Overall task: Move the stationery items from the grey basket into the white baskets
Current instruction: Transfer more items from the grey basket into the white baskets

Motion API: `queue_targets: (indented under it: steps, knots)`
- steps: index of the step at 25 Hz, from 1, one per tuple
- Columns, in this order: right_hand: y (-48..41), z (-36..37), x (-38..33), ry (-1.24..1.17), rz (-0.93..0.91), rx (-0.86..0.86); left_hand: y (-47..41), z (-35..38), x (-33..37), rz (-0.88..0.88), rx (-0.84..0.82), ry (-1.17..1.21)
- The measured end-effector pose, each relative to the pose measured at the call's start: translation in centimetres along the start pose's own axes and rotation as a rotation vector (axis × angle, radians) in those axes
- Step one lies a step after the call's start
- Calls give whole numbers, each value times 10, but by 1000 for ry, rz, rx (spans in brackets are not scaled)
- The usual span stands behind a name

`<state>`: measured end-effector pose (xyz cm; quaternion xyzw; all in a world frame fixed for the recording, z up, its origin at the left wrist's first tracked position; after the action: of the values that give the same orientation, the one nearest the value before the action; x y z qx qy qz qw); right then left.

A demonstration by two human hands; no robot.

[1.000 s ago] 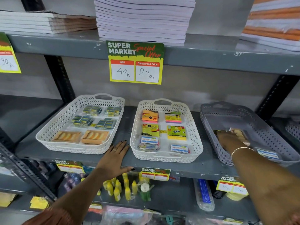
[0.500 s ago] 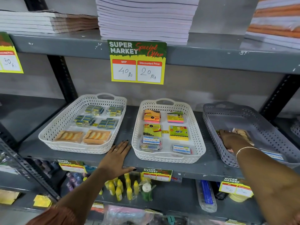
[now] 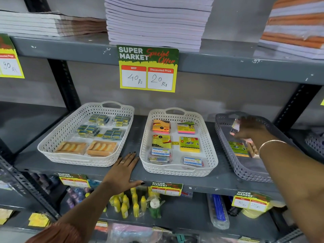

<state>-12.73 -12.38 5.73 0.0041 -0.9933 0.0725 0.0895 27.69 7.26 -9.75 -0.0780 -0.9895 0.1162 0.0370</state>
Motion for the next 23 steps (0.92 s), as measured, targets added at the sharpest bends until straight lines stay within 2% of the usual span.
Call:
queue_targets:
  steps: [4,8,12,17,23]
  knots:
    - [-9,-32,-49,-104,-126,77,0,0,0,2,0,-3]
    - [-2,-38,-115,-170,-295,73,-1,-1,1,11,21,-5]
    - [7,-16,-163,-159,-412,-58,-1,0,1,15,17,-13]
    - [9,24,-174,-77,-405,-284,-1,1,0,7,-3,-46]
    - [6,47,-180,-58,-441,-322,-1,0,0,6,-3,-54]
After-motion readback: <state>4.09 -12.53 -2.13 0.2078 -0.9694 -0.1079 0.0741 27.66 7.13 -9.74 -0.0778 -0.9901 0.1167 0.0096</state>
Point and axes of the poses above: each hand's wrist, its own y-axis away from the middle knuckle, its own z-axis out of the palm, x = y × z, the point moved 2 cm from there along -y, towards the middle knuckle, and after that the axes turned 9 degrees about x, right-handed, at the moved point
